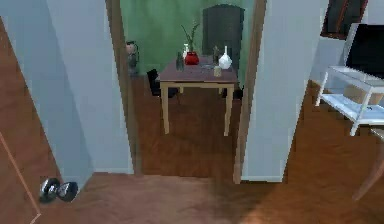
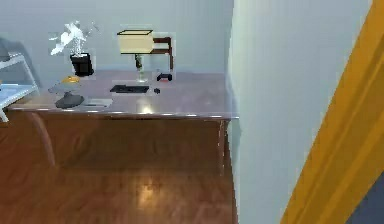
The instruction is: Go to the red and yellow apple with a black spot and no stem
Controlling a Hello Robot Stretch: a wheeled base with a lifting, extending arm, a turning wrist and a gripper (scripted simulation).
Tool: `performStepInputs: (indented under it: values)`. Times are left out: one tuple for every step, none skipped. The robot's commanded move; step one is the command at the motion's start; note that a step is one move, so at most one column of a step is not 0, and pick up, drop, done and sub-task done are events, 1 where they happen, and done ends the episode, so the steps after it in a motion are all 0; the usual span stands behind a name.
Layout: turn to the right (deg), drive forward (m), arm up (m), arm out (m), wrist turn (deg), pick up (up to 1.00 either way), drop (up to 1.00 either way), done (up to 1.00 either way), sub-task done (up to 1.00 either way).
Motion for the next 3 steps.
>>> performStepInputs:
  values:
    - [0.0,0.70,0.00,0.00,0.0,0.00,0.00,0.00,0.00]
    - [-36.0,0.00,0.00,0.00,0.0,0.00,0.00,0.00,0.00]
    - [0.0,0.05,0.00,0.00,0.0,0.00,0.00,0.00,0.00]
